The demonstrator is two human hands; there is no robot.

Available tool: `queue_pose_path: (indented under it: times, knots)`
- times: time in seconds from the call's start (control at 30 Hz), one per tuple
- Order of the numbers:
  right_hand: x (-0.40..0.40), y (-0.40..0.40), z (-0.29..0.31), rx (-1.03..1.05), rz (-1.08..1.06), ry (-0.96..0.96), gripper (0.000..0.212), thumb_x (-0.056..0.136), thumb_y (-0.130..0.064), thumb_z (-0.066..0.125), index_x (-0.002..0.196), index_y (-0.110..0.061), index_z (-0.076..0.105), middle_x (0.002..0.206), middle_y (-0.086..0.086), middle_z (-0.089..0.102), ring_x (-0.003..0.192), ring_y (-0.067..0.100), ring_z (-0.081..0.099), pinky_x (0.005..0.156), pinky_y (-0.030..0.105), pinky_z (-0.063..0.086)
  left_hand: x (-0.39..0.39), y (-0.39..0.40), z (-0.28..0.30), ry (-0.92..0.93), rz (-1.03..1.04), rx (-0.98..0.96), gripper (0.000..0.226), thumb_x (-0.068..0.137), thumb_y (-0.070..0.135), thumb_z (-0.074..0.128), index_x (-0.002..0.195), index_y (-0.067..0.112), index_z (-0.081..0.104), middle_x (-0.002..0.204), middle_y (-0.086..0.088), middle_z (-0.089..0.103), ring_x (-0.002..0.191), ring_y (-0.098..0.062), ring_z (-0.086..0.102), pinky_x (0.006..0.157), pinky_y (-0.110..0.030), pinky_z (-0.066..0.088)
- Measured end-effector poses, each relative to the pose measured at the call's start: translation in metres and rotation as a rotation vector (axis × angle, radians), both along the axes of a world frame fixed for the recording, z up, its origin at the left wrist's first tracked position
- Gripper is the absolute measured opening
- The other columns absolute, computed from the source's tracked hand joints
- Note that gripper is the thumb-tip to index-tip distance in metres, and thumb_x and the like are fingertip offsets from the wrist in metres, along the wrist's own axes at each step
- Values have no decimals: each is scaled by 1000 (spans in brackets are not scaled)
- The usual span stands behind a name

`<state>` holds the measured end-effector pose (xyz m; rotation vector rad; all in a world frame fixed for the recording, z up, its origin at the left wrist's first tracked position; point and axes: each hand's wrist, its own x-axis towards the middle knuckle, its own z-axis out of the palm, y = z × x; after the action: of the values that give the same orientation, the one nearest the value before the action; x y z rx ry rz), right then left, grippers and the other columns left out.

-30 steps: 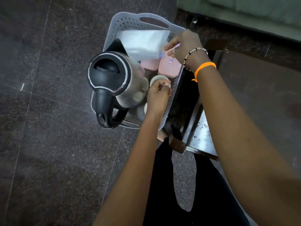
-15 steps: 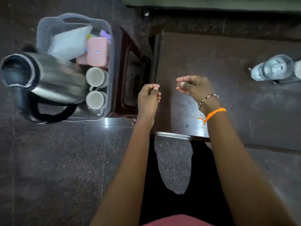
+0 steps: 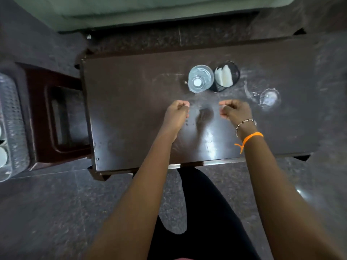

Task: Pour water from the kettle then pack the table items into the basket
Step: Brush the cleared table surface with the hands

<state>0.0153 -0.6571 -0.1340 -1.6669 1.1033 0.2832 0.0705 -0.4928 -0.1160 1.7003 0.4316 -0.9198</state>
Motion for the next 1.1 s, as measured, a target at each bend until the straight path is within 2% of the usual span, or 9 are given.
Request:
queue_pose_path:
  times: [0.13, 0.23, 0.3, 0.37, 0.57, 0.67, 0.83, 0.9, 1.1]
  knots:
    - [17, -36, -17, -97, 31, 38, 38, 86, 6, 42, 122, 4, 51, 82, 5, 57, 70, 22, 57, 88, 44, 52, 13, -34, -7, -67, -143, 76, 32, 93, 12, 44, 124, 15, 53, 98, 2, 54, 81, -14, 55, 78, -26, 48]
    - [37, -51, -25, -222, 140, 34, 56, 86, 1, 44, 140, -9, 34, 143, 12, 42, 128, 24, 44, 111, 33, 33, 27, -48, -14, -135, -241, 128, 44, 93, 6, 41, 135, 15, 46, 108, -1, 50, 72, -3, 49, 54, -8, 41]
    - [51, -59, -31, -253, 193, 29, 64, 87, -1, 43, 146, -13, 22, 153, 7, 30, 139, 21, 32, 115, 28, 24, 35, -55, -20, -158, -281, 162, 45, 94, 3, 41, 138, 11, 42, 128, -8, 49, 98, -9, 53, 66, -5, 38]
    - [60, -65, -36, -241, 236, 51, 65, 88, -1, 41, 147, -18, 20, 152, 6, 32, 138, 22, 34, 113, 27, 25, 43, -60, -29, -135, -288, 163, 44, 94, 0, 40, 137, 4, 42, 136, -14, 46, 118, -19, 48, 82, -9, 34]
    - [75, -66, -42, -292, 189, 81, 62, 87, 4, 38, 141, -24, 36, 141, 6, 49, 127, 24, 49, 97, 18, 33, 49, -71, -39, -81, -217, 163, 38, 89, -7, 39, 124, 0, 52, 104, -5, 51, 71, 0, 42, 45, 2, 30]
    - [68, -66, -42, -357, 187, 87, 63, 85, 9, 38, 140, -21, 39, 141, 7, 50, 128, 24, 48, 97, 13, 20, 44, -79, -39, -93, -218, 181, 37, 87, -5, 43, 123, -1, 53, 119, -9, 56, 85, -8, 50, 44, 2, 32]
    - [67, -54, -41, -322, 205, 72, 63, 85, 10, 38, 140, -20, 40, 139, 10, 52, 127, 27, 49, 98, 20, 36, 45, -69, -37, -81, -149, 205, 37, 88, -4, 44, 123, 1, 54, 114, -5, 53, 88, -9, 50, 42, 2, 33]
    - [68, -45, -40, -311, 208, 68, 63, 84, 11, 38, 139, -21, 40, 138, 10, 53, 125, 28, 50, 98, 23, 39, 44, -60, -37, -88, -144, 209, 36, 88, -4, 43, 121, 5, 56, 110, -3, 55, 82, -5, 50, 58, -8, 42]
    - [70, -22, -40, -272, 264, 67, 66, 84, 11, 39, 142, -22, 35, 137, 9, 53, 122, 29, 52, 95, 25, 41, 40, -37, -41, -96, -163, 283, 42, 94, 5, 39, 136, 7, 41, 141, -13, 39, 125, -22, 42, 100, -28, 33]
